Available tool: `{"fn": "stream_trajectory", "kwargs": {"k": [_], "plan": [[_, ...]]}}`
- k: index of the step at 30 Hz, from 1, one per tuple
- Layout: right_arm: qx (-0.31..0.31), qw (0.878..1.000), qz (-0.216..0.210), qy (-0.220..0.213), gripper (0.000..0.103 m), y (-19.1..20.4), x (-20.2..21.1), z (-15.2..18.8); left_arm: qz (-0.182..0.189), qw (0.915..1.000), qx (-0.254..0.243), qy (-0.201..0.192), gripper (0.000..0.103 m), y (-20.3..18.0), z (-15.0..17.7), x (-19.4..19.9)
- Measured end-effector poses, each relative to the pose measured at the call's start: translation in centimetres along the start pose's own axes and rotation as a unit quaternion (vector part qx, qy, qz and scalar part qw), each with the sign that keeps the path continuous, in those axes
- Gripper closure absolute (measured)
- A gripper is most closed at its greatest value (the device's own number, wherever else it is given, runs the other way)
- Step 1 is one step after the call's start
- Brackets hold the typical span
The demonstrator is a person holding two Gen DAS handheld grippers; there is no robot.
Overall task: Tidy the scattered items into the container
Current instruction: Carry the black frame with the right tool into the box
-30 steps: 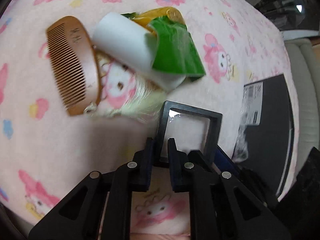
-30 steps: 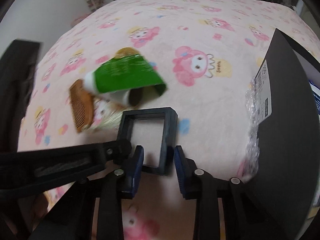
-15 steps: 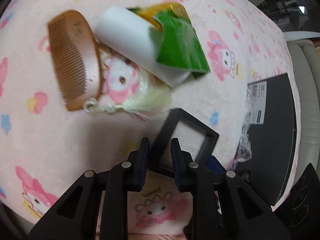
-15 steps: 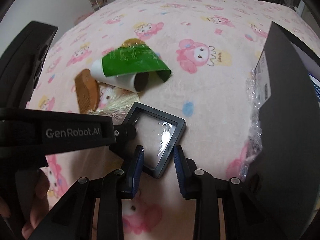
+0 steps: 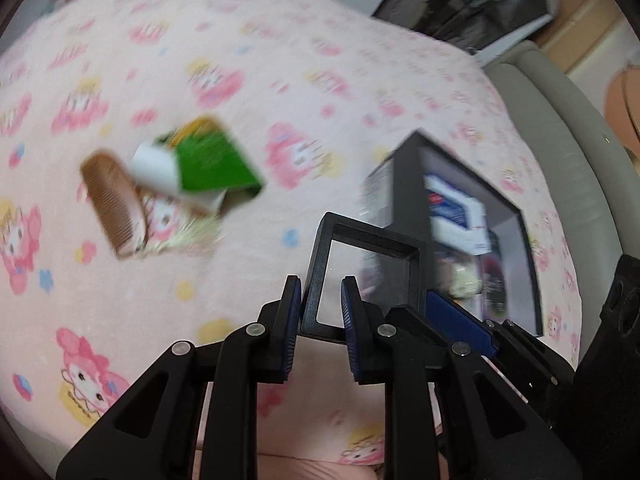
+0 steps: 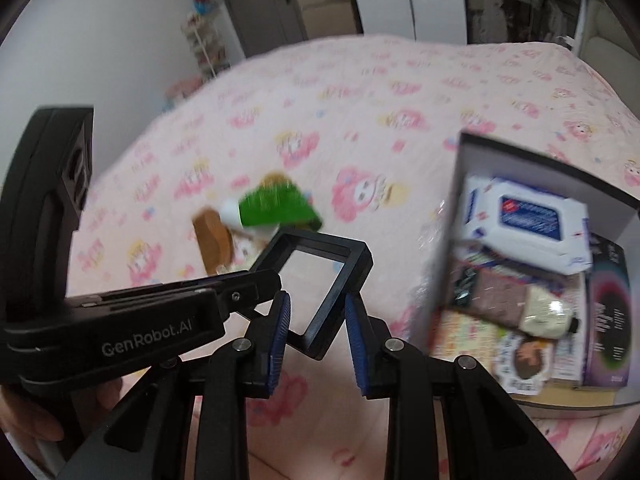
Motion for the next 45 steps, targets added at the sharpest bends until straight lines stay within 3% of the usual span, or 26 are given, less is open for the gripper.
{"fn": "stream_trajectory", "kwargs": {"k": [3, 6, 10, 14, 18, 27, 31, 38, 42, 45], "plan": [[-0.011, 0.999, 0.01, -0.036, 0.078, -2.9, 2.4, -1.7, 0.017, 0.9994, -0.031, 0.002, 0.083, -3.9, -1.3, -0.5], [-0.005, 0.998, 0.027, -0.052, 0.078, -6.1, 3.3, -2.6, 0.007, 0.9978, -0.061, 0.024, 0.083, -7.1, -1.8, -3.0], [0.014, 0.998, 0.05, -0.037, 0.078, -10.7, 2.3, -2.2, 0.0, 0.9946, -0.079, 0.068, 0.083, -10.2, -0.5, -7.3], [-0.02, 0.999, 0.034, -0.006, 0.078, -14.0, 0.9, -0.4, -0.027, 0.9904, -0.083, 0.107, 0.083, -11.2, 1.0, -10.2], [-0.044, 0.998, 0.007, 0.036, 0.078, -15.2, -0.6, 1.7, -0.061, 0.9856, -0.082, 0.135, 0.084, -10.9, 2.3, -11.1], [-0.035, 0.995, -0.033, 0.086, 0.078, -14.2, -1.5, 4.0, -0.09, 0.9813, -0.057, 0.16, 0.084, -8.8, 4.2, -11.1], [-0.046, 0.996, -0.026, 0.077, 0.078, -15.3, -1.1, 3.7, -0.102, 0.9817, -0.064, 0.148, 0.084, -8.5, 3.8, -10.2], [-0.119, 0.992, 0.01, 0.046, 0.078, -19.2, -1.0, 2.6, -0.083, 0.986, -0.062, 0.13, 0.084, -8.7, 3.3, -10.3], [-0.099, 0.992, 0.046, 0.065, 0.078, -19.8, -2.3, 3.4, -0.075, 0.9858, -0.064, 0.136, 0.084, -9.2, 3.3, -11.6], [-0.085, 0.993, 0.023, 0.083, 0.077, -18.9, -3.0, 3.8, -0.075, 0.9855, -0.068, 0.136, 0.084, -9.4, 3.1, -11.9]]}}
Point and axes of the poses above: each gripper's, at about its wrist camera, not at the fingertips, and x roughly against the way its jaws point, y to its left, z to its underside, the point moved 9 cm from there along -x, roughly the way its jaws point, and after that the axes turned 9 degrees about z, right-handed, at the moved point
